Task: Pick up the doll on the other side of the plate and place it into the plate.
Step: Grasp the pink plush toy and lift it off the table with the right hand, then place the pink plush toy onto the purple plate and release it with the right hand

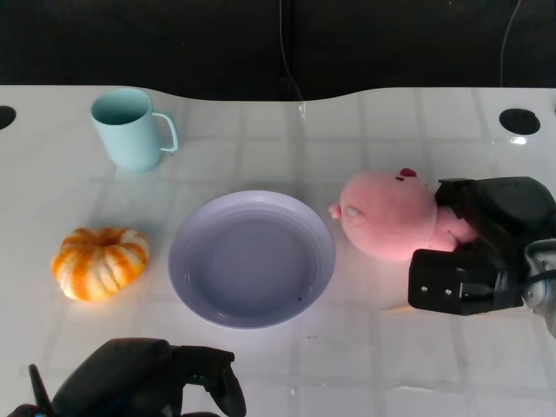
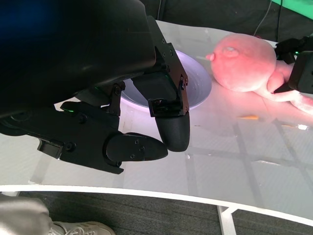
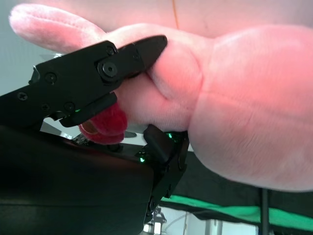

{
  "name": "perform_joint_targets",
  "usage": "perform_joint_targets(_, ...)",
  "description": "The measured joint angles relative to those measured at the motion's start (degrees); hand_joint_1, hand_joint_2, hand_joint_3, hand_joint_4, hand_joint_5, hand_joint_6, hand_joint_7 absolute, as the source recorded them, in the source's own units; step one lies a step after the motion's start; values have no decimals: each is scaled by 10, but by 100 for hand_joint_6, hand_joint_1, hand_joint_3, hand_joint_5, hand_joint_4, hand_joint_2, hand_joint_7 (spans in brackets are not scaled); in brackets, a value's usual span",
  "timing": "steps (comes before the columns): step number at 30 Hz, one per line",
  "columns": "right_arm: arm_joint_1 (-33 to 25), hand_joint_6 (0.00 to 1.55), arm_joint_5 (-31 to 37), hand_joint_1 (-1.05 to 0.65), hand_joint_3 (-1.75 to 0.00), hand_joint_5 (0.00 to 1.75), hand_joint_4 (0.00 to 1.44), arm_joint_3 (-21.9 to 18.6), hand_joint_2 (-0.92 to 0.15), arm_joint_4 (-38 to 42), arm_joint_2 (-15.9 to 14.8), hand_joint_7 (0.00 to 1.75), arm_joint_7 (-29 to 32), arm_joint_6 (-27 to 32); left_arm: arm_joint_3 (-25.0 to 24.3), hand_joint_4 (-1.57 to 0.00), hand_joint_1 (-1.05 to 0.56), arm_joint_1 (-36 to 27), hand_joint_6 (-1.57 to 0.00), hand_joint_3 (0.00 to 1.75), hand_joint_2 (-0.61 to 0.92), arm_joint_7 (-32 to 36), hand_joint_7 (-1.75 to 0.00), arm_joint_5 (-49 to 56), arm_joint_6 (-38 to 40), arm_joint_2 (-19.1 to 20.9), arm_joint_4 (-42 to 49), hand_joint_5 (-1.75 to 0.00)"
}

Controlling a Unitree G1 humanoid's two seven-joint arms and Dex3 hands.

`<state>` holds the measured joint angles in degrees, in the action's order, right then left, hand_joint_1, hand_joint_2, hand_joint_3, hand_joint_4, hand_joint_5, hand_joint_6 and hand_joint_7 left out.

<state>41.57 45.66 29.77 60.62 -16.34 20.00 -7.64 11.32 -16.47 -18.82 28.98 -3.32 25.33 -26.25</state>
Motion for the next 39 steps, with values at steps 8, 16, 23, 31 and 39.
perform_joint_targets(8,-29,71,-42,-18,-15,175,85,-37,-89,-60,0,158,18,1,0,-68,-25,8,-78,31,92,-2,-89,0,1,0,0,-148)
perform_joint_targets(16,-42,73,-75,-17,-114,175,90,-76,-39,-180,0,174,8,-1,-1,-69,-25,10,-79,32,92,-2,-87,0,1,1,2,-148)
perform_joint_targets(23,-46,71,-84,-17,-114,175,93,-81,-40,-267,12,175,-41,-6,3,-69,-25,11,-79,31,92,-3,-85,2,1,0,2,-146)
perform_joint_targets(31,-36,71,-79,-21,-108,175,95,-55,-44,-284,61,175,-84,-9,13,-69,-26,13,-80,33,92,-2,-83,13,1,-6,5,-144)
perform_joint_targets(39,14,69,-72,-19,-95,175,92,-18,-46,-246,121,174,-104,-13,23,-70,-26,14,-81,31,92,-2,-83,25,6,-16,5,-142)
